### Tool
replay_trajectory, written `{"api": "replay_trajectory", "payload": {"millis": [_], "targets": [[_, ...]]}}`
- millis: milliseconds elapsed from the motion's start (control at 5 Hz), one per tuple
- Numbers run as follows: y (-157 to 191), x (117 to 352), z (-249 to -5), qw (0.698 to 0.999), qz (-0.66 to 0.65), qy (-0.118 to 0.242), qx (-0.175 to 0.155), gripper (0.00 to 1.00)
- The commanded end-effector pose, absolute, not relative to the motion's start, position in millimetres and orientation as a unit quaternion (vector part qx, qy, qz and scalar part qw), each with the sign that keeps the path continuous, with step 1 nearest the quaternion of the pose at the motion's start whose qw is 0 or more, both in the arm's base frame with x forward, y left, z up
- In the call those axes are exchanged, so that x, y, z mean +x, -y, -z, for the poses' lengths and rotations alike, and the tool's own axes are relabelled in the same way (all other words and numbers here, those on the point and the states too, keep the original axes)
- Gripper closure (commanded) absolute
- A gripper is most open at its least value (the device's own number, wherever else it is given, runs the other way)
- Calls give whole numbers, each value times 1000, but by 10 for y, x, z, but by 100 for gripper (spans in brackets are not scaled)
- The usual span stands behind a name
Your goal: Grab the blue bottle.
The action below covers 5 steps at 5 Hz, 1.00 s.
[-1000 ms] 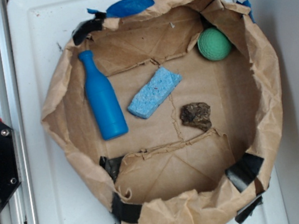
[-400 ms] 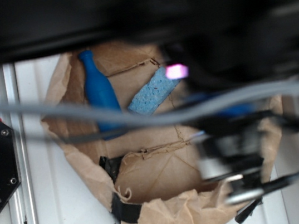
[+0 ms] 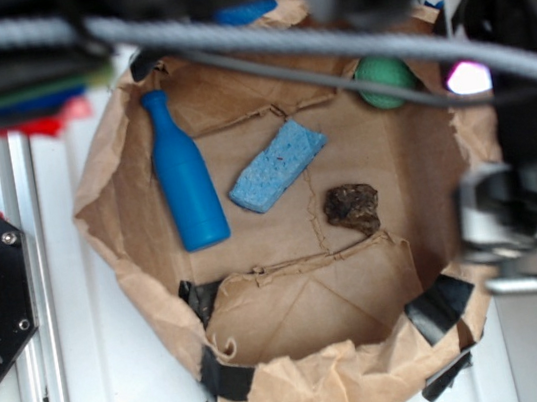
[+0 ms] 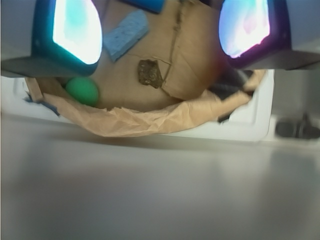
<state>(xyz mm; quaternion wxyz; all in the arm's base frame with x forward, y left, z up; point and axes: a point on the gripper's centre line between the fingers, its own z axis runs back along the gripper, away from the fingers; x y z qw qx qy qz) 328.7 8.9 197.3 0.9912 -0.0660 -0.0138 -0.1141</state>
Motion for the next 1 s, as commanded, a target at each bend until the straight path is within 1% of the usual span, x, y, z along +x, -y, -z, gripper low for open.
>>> {"api": "replay_trajectory", "payload": {"millis": [0, 400, 600, 800], "targets": [[-78, 3253, -2207, 991, 112, 52, -59, 0], [-78, 3253, -2207, 991, 112, 52, -59, 0], [-179, 2921, -2131, 968, 236, 65, -46, 0], [-357, 2749, -1944, 944, 321, 68, -25, 0]]}}
